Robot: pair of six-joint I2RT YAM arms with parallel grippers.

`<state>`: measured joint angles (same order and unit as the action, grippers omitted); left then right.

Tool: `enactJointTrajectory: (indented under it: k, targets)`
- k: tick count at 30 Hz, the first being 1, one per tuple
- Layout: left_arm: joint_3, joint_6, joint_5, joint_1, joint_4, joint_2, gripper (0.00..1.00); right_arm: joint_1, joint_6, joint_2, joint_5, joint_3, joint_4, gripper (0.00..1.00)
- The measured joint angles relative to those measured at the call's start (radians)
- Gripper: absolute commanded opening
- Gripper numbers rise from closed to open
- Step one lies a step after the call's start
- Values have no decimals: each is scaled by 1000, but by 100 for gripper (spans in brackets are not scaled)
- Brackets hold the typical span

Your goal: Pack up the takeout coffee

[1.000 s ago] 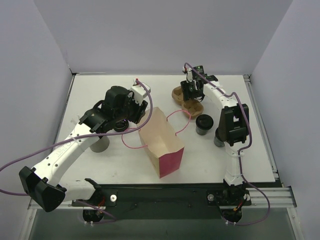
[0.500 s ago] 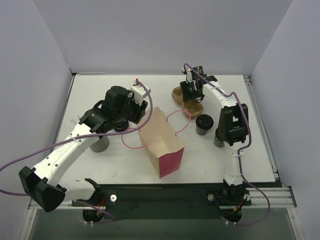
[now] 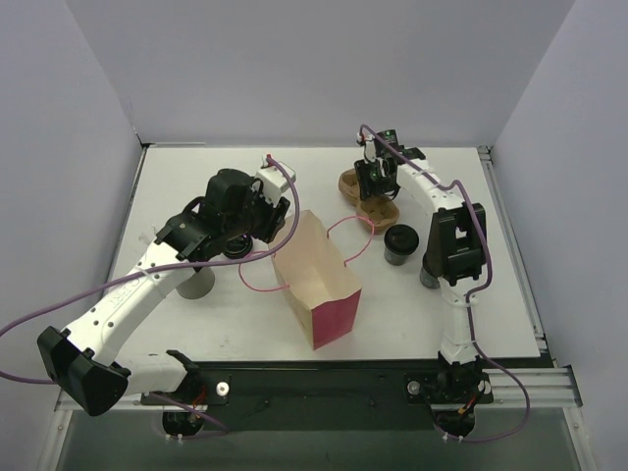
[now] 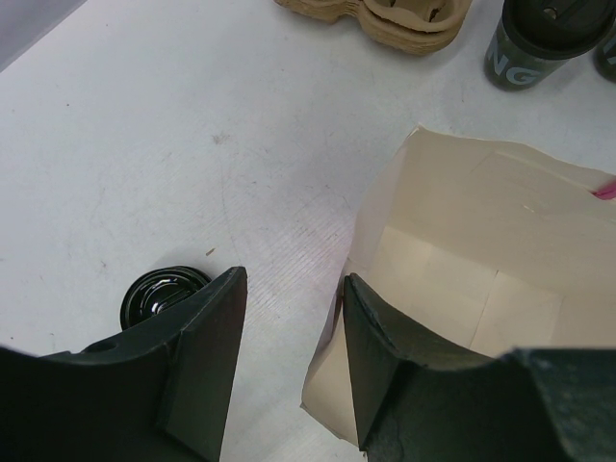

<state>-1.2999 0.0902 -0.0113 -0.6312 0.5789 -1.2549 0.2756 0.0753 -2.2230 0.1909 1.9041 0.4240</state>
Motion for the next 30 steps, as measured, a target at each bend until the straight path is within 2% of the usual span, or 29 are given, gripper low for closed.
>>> enactJointTrajectory:
  k: [8, 21, 25, 30]
  targets:
    - [6, 0, 0, 0, -6, 0, 54, 0, -10, 15, -5, 109, 27, 34]
    - [19, -6, 49, 0, -7, 0, 55, 1, -26, 53, -28, 105, 31, 33]
    - [13, -19, 76, 0, -2, -2, 55, 1, -51, 126, -23, 86, 45, 33]
    - [-45, -53, 101, 7, 18, -16, 58, 2, -95, 296, 3, 67, 57, 33]
